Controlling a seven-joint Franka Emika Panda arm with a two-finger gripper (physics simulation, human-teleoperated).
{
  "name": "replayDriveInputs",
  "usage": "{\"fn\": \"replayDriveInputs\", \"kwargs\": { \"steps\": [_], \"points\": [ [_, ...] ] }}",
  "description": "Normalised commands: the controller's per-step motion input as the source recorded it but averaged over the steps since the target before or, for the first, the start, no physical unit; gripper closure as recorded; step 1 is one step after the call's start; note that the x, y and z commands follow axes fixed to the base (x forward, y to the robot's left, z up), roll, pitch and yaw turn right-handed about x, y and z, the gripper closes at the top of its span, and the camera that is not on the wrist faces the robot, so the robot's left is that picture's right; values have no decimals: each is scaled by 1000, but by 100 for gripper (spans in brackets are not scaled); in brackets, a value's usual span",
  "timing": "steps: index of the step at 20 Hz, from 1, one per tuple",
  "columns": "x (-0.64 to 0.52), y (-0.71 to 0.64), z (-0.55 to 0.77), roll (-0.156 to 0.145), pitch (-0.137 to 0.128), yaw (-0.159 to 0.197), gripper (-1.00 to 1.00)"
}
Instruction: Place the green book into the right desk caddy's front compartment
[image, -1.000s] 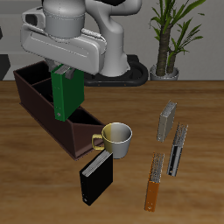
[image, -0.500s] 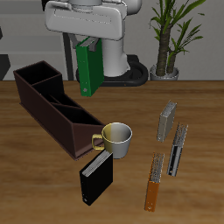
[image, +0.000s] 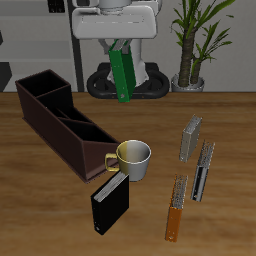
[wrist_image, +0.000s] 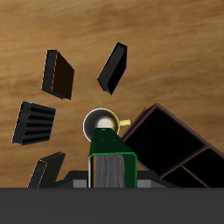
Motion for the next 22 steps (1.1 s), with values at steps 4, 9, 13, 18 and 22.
{"fn": "replayDriveInputs", "kwargs": {
  "steps": [4, 9, 13, 18, 22],
  "points": [
    [-316, 93, -216, 39, 55, 93, 100],
    [-405, 30, -99, -18, 29, 91, 100],
    [-342, 49, -57, -19, 17, 128, 100],
    [-286, -18, -21, -43, 31, 176, 100],
    [-271, -53, -155, -63, 69, 214, 100]
  ]
}}
